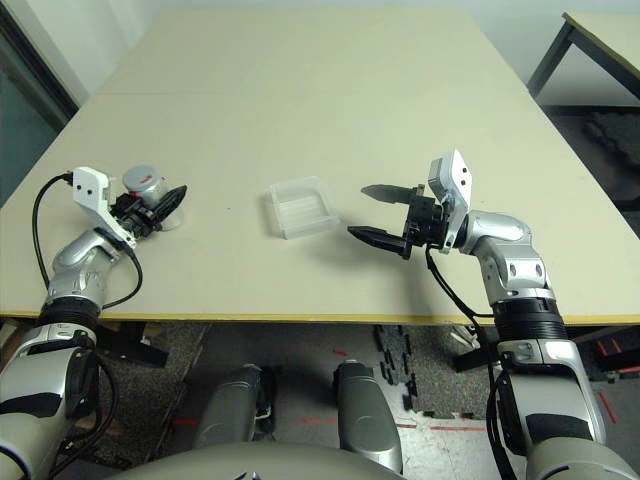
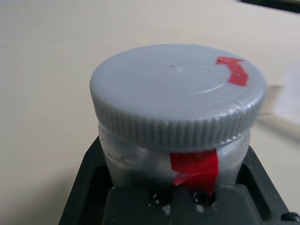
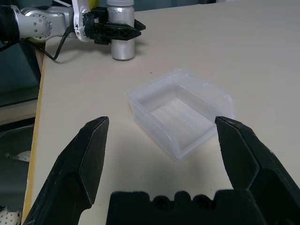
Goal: Pour the medicine from the bottle into the box.
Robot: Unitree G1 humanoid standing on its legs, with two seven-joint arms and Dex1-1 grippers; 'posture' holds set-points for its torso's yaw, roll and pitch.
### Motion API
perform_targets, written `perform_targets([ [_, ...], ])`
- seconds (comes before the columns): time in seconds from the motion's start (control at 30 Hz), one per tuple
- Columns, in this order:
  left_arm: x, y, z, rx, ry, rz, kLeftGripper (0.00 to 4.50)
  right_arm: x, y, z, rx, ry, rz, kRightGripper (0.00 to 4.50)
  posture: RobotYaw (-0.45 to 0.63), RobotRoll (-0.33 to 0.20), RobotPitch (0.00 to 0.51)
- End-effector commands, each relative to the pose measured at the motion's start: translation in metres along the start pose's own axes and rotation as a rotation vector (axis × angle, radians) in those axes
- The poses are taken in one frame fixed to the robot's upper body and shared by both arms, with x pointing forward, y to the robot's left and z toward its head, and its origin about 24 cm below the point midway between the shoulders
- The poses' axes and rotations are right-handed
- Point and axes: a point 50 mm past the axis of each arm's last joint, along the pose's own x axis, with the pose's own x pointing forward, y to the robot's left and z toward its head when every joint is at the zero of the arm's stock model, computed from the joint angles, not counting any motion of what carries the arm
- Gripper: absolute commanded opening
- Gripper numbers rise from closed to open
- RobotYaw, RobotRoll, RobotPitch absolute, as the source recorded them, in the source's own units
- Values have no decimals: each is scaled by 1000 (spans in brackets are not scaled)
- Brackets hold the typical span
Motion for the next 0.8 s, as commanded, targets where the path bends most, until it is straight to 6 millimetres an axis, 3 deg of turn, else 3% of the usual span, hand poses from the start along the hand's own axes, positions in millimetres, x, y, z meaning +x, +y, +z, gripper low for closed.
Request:
perform_targets([
  [0.03,18,-14,17,-9,-17,-128,2708,-2,-2,3,-7,-9,-7,4500,-195,0,105],
  [0.3,50,-49,35,-48,25,-390,2708,9,-6,17,-20,-41,34,4500,-198,0,101],
  [0.8,86,-84,51,-35,48,-589,2708,78,-19,62,38,-60,142,4500,-212,0,80],
])
